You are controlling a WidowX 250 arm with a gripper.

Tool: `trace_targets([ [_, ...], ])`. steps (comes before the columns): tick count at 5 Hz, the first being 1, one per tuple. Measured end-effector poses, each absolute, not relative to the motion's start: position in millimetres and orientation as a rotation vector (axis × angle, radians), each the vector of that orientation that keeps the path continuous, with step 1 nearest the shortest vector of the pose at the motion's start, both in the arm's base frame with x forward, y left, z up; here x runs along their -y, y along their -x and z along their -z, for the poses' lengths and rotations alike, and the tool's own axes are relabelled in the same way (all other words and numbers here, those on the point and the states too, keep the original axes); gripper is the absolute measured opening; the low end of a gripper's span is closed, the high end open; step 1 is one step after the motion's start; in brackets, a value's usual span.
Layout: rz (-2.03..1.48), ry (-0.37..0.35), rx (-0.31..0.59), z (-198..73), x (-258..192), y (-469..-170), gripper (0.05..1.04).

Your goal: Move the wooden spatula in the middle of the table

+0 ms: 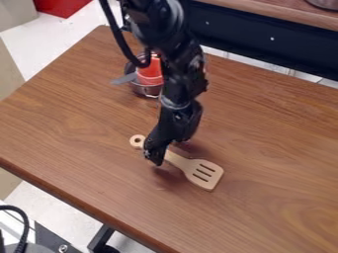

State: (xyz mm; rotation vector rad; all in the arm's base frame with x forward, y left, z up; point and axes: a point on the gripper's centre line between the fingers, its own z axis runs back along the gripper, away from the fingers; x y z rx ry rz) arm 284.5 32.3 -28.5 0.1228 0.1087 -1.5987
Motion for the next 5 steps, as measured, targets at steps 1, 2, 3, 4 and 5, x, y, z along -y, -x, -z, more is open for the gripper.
trace_targets([
  [1,1.529,-0.088,-0.093,23.2,-32.6,-289.3,1.001],
  [2,1.353,-0.087,-0.061,15.3,-30.3,-300.8,1.000],
  [3,1.147,-0.134,-0.024,-2.8,-30.7,-330.5,1.001],
  [4,0.944,-0.156,-0.003,1.6,-34.4,-350.9,1.000],
  [5,0.722,-0.182,0.058,-3.1,-42.1,-362.6,1.001],
])
